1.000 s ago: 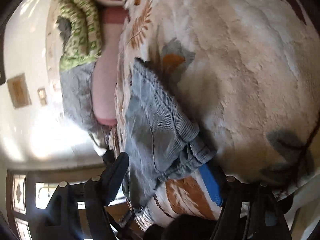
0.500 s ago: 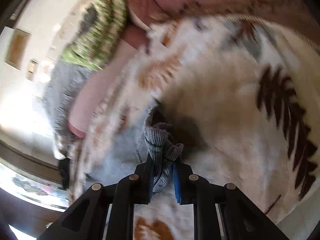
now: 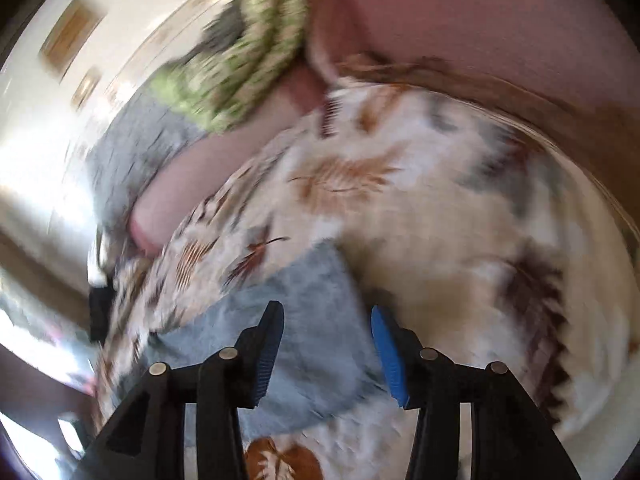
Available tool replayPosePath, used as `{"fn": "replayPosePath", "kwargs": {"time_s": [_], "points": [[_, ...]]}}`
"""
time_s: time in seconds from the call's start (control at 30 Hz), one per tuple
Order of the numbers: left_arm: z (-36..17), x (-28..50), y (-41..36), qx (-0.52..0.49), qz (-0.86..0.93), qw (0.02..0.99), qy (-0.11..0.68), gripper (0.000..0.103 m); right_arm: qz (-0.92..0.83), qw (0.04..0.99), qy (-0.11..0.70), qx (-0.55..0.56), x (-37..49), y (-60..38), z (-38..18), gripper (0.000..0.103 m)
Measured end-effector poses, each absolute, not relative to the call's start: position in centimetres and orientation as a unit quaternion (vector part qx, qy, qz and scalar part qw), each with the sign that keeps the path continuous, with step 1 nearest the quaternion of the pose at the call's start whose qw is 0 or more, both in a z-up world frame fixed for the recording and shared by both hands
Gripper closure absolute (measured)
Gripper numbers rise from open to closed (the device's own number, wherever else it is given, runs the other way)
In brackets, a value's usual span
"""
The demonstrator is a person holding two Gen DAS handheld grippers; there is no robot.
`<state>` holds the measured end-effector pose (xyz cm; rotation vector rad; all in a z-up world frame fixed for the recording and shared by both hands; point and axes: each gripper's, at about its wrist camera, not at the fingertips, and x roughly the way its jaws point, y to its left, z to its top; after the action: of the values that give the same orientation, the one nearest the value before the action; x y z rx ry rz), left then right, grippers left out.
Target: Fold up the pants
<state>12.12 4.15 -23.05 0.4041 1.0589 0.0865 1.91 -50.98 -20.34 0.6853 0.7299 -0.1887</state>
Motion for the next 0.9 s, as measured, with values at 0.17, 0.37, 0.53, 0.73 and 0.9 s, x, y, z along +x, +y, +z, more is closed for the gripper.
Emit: {"fn": "replayPosePath", "kwargs": {"time_s": [0.17, 0.37, 0.53, 0.73, 0.9], "points": [[-23.2, 12.2, 4.1, 0.196, 0.041, 0.841, 0.503, 0.027, -0.048, 0.856, 0.414, 0.307, 9.1, -48.2, -23.6, 0.057], [-23.3, 12.1, 4.4, 0.191, 0.036, 0.841, 0.505, 0.027, -0.080, 0.844, 0.436, 0.301, 10.8, -48.4, -26.0, 0.069], [-22.8, 11.8, 4.8, 0.169, 0.041, 0.847, 0.502, 0.027, -0.072, 0.847, 0.385, 0.360, 4.8, -51.7, -23.3, 0.053], [-19.8, 9.4, 2.9, 0.167, 0.018, 0.869, 0.465, 0.027, -0.040, 0.812, 0.352, 0.463, -1.5, -54.9, -23.5, 0.043], [-18.2, 8.6, -0.7, 0.168, -0.032, 0.876, 0.451, 0.027, -0.011, 0.771, 0.339, 0.539, -4.3, -54.3, -26.6, 0.043]]}}
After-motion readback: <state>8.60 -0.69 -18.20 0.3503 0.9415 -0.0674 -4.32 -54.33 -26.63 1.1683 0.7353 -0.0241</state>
